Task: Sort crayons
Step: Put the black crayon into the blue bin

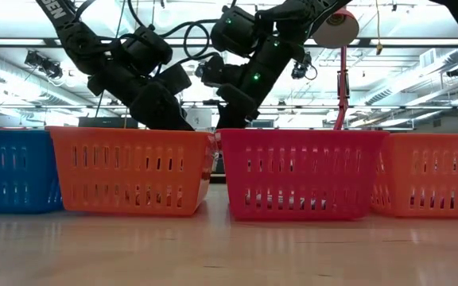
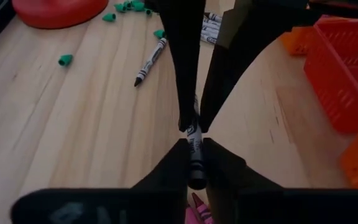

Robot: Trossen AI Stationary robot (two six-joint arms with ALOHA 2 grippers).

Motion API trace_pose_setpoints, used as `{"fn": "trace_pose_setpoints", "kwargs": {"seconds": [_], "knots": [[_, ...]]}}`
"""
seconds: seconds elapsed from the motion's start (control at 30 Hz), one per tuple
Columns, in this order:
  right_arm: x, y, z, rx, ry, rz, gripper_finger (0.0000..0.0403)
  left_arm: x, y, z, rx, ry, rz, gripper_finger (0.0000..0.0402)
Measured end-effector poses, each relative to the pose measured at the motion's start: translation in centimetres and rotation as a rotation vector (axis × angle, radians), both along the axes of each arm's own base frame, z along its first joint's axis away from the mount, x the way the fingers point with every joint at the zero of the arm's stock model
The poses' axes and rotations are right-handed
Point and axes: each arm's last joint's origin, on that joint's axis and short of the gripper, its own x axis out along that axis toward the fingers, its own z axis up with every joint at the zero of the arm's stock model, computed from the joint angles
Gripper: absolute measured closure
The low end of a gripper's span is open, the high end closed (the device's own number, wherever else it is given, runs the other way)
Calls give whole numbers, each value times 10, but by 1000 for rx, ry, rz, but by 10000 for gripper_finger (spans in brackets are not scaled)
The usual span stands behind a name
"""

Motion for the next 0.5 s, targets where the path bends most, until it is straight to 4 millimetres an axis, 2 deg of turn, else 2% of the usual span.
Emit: {"fn": "trace_pose_setpoints", "kwargs": {"seconds": [0.23, 0.37, 0.5], "knots": [[-4, 0, 2, 7, 25, -12, 326, -1, 0, -1, 6, 17, 3, 364], [-14, 1, 14, -18, 59, -34, 302, -4, -1, -4, -2, 63, 17, 354], [-26, 0, 25, -52, 108, -67, 289, -12, -4, 6, -44, 69, 21, 357]]}}
